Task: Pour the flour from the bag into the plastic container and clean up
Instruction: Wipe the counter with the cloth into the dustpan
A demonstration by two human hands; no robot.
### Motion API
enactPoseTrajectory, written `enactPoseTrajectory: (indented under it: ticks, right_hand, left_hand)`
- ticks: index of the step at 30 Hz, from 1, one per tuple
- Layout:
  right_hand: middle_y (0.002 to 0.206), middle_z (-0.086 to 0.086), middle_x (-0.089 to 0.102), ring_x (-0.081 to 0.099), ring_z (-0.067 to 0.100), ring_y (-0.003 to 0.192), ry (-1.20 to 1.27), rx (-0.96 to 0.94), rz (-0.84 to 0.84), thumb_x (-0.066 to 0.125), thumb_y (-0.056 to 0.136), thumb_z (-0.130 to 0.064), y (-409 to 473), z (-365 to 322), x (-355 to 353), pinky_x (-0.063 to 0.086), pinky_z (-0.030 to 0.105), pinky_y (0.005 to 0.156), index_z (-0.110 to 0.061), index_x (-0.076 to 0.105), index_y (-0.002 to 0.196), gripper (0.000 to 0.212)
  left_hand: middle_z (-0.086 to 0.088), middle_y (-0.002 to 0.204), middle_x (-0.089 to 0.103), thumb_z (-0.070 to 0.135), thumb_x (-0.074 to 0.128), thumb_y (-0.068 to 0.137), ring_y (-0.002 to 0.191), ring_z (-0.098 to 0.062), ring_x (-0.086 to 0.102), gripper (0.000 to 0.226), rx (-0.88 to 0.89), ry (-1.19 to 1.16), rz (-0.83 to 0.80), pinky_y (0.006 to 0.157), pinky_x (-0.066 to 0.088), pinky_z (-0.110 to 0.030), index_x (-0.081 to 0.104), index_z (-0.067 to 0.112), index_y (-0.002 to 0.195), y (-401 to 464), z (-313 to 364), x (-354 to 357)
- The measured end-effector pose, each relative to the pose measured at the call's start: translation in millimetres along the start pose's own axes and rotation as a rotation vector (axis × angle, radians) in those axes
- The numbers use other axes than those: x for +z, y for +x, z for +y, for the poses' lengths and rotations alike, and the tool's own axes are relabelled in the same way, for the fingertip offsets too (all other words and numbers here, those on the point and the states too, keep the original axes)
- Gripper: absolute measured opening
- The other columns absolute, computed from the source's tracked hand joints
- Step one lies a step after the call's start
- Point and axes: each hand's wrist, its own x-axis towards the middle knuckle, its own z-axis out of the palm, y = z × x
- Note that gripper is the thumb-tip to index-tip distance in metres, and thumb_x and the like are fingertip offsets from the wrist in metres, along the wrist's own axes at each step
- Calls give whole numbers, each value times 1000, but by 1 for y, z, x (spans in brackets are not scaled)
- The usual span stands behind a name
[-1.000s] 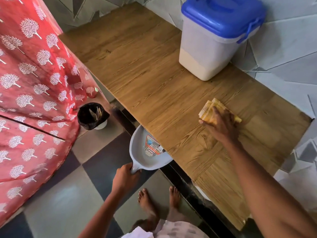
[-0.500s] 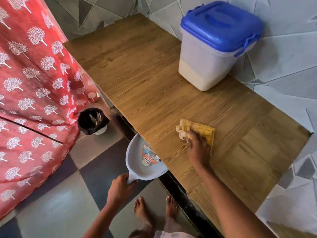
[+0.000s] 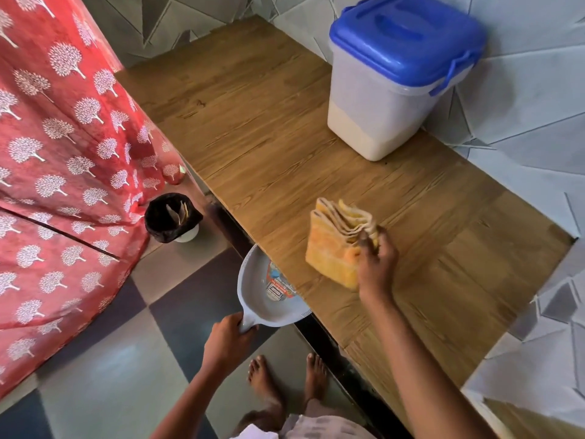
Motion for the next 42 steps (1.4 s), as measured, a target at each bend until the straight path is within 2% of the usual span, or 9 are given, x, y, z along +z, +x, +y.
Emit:
enactPoseTrajectory:
  ticks: [5, 11, 16, 20, 24, 27, 32, 38, 42]
  right_hand:
    - [121, 18, 67, 63, 29, 106, -565, -286, 292, 50, 94, -2, 75, 26, -96, 48, 35, 86, -8, 58, 129, 37]
    - [111, 31, 66, 67, 47, 90, -974, -251, 138, 60, 87, 4, 94, 68, -143, 53, 48, 71, -3, 61, 130, 44]
    - [109, 22, 72, 71, 37, 87, -854, -345, -118, 79, 76, 3, -7, 50, -47, 56, 37, 66, -4, 65, 126, 52]
    - [114, 18, 73, 72, 35, 100, -554, -294, -299, 69, 85, -1, -90, 26, 11, 58, 38, 85, -3, 67, 125, 41]
    - [112, 11, 74, 70, 28, 101, -348, -86, -158, 58, 90, 4, -87, 7, 7, 54, 33, 88, -7, 66, 124, 38]
    - [115, 14, 71, 68, 27, 100, -428, -146, 49, 56, 89, 9, -44, -5, -34, 49, 29, 84, -6, 62, 127, 41]
    - [116, 21, 67, 69, 38, 92, -896, -188, 252, 61, 90, -2, 13, 11, -127, 54, 41, 69, -11, 59, 129, 41]
    - [86, 27, 71, 70, 40, 63, -1142, -97, 31, 76, 75, -1, -34, 25, -103, 51, 38, 49, -5, 66, 119, 45]
    - [100, 17, 74, 72, 34, 78, -900, -226, -170, 74, 76, -2, -92, 10, -16, 57, 40, 59, -9, 69, 122, 47]
  left_hand:
    - [5, 61, 62, 32, 66, 84, 66, -24, 62, 17, 13, -2, 0, 62, 52, -40, 65, 16, 76, -2, 7, 3]
    - [4, 63, 65, 32, 68, 83, 65, -24, 64, 16, 19, 14, 0, 60, 52, -40, 65, 18, 75, -6, 11, 8]
    - [8, 68, 68, 37, 68, 82, 66, -20, 65, 14, 26, 17, -41, 63, 57, -41, 71, 23, 82, -16, 8, 13]
    - [13, 59, 60, 36, 66, 81, 66, -21, 63, 17, 18, 42, -54, 60, 51, -35, 59, 33, 66, -22, 12, 15]
    - [15, 55, 57, 30, 67, 82, 56, -10, 56, 26, 23, 51, -34, 56, 46, -31, 54, 36, 60, -22, 14, 16]
    - [6, 62, 63, 28, 66, 80, 66, -22, 63, 12, 12, 46, -47, 61, 51, -36, 62, 23, 70, -21, 15, 16]
    - [8, 62, 61, 32, 65, 82, 67, -21, 62, 19, 37, 61, -51, 60, 49, -34, 55, 30, 66, -21, 15, 15]
    - [8, 59, 60, 34, 65, 81, 62, -18, 60, 18, 52, 41, -72, 58, 48, -34, 57, 29, 66, -19, 8, 15]
    - [3, 67, 66, 39, 64, 79, 67, -21, 64, 19, 87, 33, -78, 62, 51, -36, 69, 20, 81, -20, 6, 15]
